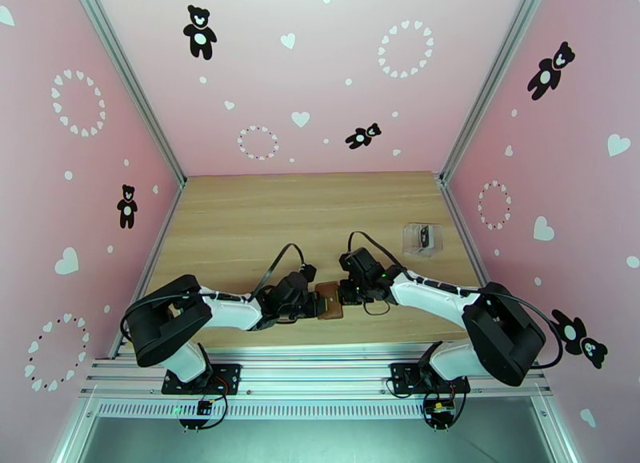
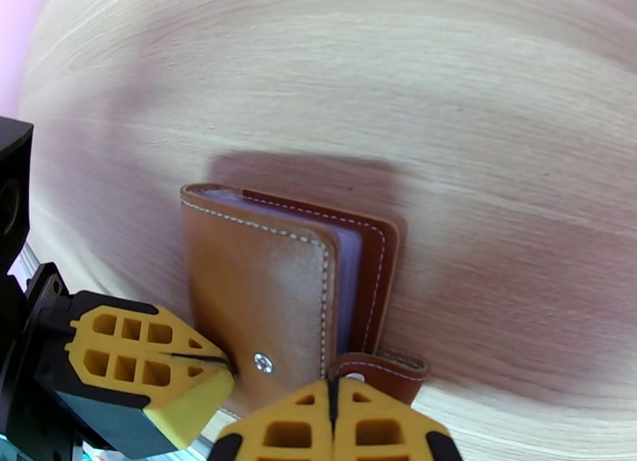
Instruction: Put the credit cards into the card holder
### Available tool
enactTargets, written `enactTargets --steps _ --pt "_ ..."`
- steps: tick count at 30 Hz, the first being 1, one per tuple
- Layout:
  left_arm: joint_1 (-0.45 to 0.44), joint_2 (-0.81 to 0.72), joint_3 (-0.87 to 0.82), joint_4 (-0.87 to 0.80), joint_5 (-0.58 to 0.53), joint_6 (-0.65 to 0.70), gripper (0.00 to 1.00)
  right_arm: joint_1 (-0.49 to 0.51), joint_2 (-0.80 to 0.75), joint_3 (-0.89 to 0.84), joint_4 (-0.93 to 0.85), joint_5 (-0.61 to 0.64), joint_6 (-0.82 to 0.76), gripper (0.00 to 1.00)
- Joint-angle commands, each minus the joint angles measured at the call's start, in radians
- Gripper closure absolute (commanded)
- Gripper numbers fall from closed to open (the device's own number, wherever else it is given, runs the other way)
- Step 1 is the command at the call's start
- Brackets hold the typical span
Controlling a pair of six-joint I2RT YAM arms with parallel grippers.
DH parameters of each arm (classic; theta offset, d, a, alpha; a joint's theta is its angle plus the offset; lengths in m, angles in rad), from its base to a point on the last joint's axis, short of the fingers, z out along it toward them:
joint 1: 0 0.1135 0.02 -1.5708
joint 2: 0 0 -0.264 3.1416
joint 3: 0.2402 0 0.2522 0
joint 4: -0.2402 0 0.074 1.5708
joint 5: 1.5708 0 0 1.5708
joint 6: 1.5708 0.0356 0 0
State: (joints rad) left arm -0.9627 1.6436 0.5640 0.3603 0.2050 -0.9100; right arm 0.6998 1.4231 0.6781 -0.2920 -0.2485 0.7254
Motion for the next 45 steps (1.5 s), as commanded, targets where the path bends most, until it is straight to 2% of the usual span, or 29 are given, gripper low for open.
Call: enactTargets --steps 1,6,13,23,45 --pt "-0.004 0.045 -0.005 -0.144 -0.074 0.01 1.0 0.009 -0.053 0.04 -0.069 -0.008 -0.024 1.0" --pt "-0.005 0.027 -0.003 -0.192 -0.093 0.015 1.0 0.009 -0.095 0.073 -0.107 -0.031 -0.042 1.0" --pt "-0.006 0.011 -0.01 -0.186 -0.091 0.016 1.0 0.011 -0.068 0.094 -0.106 -0.061 -0.055 1.0" --pt "-0.006 0.01 -0.015 -0.17 -0.088 0.017 1.0 0.035 0.082 0.137 -0.036 -0.163 -0.07 1.0" --pt "-0.007 -0.001 -0.025 -0.154 -0.075 0.017 1.0 0.035 0.123 0.15 -0.107 -0.031 -0.084 1.0"
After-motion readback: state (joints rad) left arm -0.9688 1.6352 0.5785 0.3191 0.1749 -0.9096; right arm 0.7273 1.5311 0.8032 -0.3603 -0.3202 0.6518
